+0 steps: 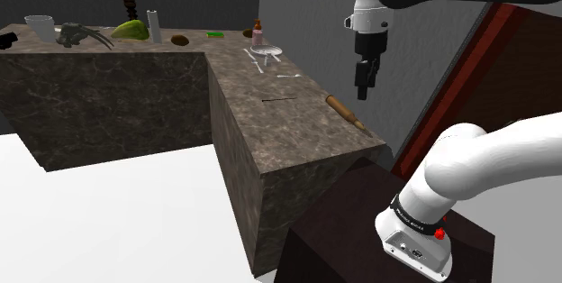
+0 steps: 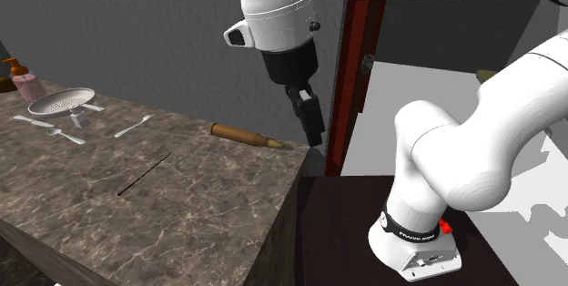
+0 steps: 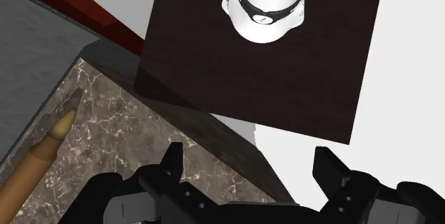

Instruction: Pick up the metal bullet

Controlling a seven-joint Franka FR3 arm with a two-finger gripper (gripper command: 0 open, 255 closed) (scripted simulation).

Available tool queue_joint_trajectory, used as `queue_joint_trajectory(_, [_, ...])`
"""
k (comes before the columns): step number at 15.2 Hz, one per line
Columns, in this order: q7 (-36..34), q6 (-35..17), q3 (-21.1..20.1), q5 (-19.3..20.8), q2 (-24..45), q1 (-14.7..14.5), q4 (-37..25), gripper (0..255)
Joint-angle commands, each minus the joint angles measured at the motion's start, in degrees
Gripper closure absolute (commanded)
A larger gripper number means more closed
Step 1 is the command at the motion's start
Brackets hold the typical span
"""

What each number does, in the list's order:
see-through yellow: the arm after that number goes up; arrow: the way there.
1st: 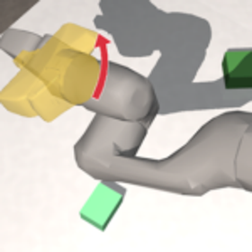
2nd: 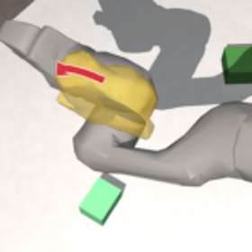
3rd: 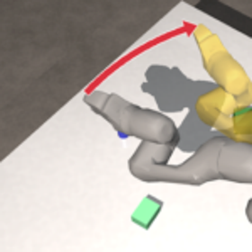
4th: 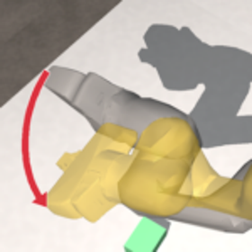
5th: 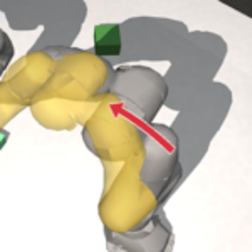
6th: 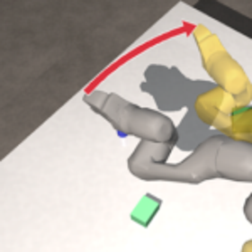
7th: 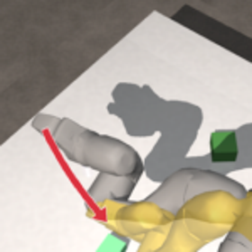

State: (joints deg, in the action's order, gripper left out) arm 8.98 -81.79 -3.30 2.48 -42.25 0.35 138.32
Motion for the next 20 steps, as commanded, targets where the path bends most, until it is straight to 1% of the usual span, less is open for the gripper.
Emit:
queue_joint_trajectory(1, [0.0, 0.0, 0.0, 0.0, 0.0, 0.0, 0.0, 0])
queue_joint_trajectory(6, [0.9, -9.3, 3.3, 3.4, 4.2, 2.9, 3.3, 0])
queue_joint_trajectory(11, [1.6, -18.8, 6.7, 6.6, 10.2, 5.9, 4.8, 0])
queue_joint_trajectory(15, [2.0, -26.1, 9.4, 8.6, 16.0, 8.1, 4.7, 0])
queue_joint_trajectory(20, [2.6, -34.8, 12.7, 10.4, 24.3, 10.7, 2.9, 0])
